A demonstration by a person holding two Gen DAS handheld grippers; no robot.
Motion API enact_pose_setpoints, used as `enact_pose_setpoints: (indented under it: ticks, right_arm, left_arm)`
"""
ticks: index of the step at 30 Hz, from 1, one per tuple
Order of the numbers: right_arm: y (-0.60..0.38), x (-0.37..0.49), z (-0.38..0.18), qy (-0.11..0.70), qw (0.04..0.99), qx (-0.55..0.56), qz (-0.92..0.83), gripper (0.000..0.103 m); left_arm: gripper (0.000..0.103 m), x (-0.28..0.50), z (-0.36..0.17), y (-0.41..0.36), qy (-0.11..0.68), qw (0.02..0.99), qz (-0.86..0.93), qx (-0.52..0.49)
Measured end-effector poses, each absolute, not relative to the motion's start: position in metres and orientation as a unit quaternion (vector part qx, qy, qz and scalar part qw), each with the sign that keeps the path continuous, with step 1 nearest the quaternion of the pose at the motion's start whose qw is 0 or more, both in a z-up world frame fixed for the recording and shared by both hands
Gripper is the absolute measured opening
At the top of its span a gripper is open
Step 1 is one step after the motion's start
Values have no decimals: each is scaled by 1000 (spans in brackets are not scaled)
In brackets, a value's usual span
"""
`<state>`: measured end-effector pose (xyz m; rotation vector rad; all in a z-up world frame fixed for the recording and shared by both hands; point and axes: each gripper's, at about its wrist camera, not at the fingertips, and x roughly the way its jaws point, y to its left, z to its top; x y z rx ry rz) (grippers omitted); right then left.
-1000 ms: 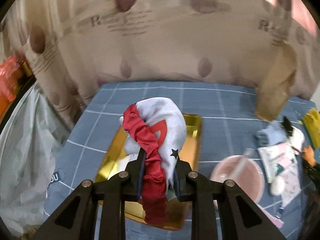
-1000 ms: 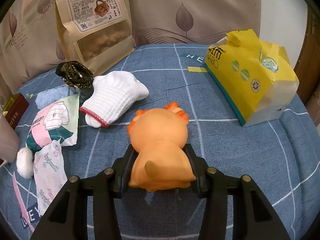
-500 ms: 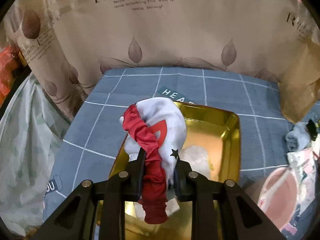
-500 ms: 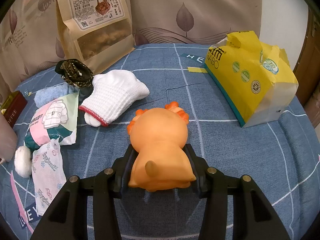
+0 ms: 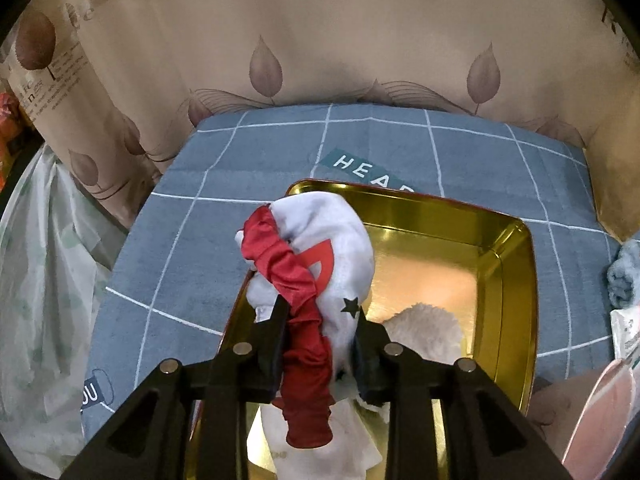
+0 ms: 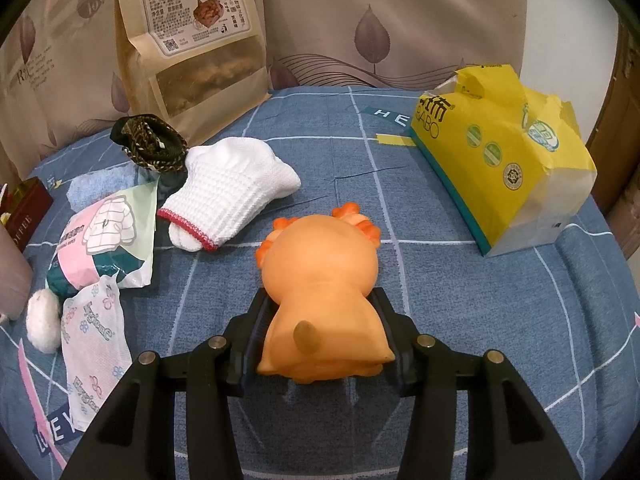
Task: Organize soft objects
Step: 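Carry the ruffled hat with the left gripper into the tray and release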
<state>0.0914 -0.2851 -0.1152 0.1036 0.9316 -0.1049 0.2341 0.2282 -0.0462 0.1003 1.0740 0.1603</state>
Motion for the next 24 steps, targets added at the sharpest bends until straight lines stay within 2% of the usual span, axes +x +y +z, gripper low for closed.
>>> enact_pose_setpoints:
  ticks: [3,5,8,24]
  right_arm:
    - [-285,92,-115,449,891,49,-51,47]
    - [-285,92,-115,449,891,49,-51,47]
    - [-286,92,-115,449,891,48,-51,48]
    - [-285,92,-115,449,891,48,-51,48]
  left_arm:
    - [35,235,-49,226,513,854,76,52]
    - [44,235,-49,223,514,853,76,55]
    - [49,235,-47,221,511,854,74,60]
    - [52,203,-5,225,483,872,71,50]
